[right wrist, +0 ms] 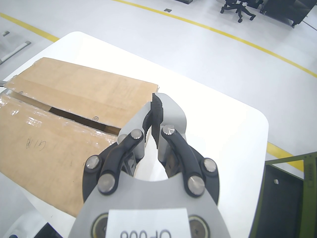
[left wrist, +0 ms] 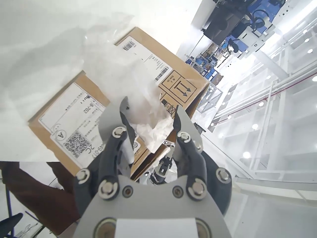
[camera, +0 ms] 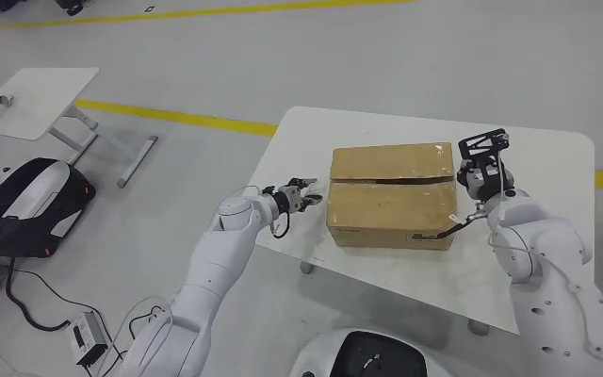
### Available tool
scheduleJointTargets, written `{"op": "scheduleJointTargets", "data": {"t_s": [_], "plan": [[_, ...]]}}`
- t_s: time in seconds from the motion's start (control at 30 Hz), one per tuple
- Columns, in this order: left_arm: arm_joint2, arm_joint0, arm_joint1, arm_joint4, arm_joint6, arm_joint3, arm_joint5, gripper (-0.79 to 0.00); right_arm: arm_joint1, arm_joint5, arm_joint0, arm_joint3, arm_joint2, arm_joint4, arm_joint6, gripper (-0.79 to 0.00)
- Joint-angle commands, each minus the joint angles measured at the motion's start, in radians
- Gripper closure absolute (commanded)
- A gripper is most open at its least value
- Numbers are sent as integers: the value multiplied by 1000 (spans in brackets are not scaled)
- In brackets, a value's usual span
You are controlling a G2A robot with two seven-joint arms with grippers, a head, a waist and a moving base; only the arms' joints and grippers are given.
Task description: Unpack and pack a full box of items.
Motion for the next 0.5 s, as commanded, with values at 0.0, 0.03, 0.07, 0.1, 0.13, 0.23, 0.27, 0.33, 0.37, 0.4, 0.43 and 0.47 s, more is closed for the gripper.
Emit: {"op": "scheduleJointTargets", "data": {"t_s": [0.0, 0.03, 0.07, 0.1, 0.13, 0.23, 0.27, 0.33, 0.37, 0.4, 0.43, 0.47], "plan": [[11, -8, -1, 15, 15, 11, -11, -342, 0, 1, -1, -1, 1, -1, 2, 0], [15, -12, -3, 10, 19, 22, -11, -342, 0, 2, -1, -2, 1, -1, 3, 0], [18, -18, -4, 4, 20, 32, -12, -342, 0, 2, -1, -2, 1, -1, 3, 0], [21, -24, -5, 6, 24, 40, -17, -345, 0, 2, -2, -3, 2, -1, 3, 0], [24, -29, -5, 5, 25, 49, -22, -351, 1, 2, -3, -4, 2, -1, 4, 0], [33, -41, -8, 1, 28, 67, -47, -372, 1, 4, -4, -6, 3, -4, 5, 0], [37, -46, -10, 0, 29, 72, -51, -382, 1, 4, -5, -6, 3, -3, 7, 0], [43, -53, -13, -9, 29, 82, -69, -419, 1, 3, -5, -8, 3, -3, 8, 0], [46, -57, -14, -12, 30, 85, -81, -440, 1, 2, -6, -8, 3, -3, 8, 0], [50, -60, -16, -10, 34, 88, -95, -431, 1, 1, -6, -8, 4, -3, 8, 0], [54, -62, -17, -5, 42, 92, -110, -391, 2, 1, -6, -8, 4, -3, 8, 0], [56, -64, -18, -7, 48, 97, -117, -332, 2, 2, -6, -8, 5, -3, 8, 0]]}}
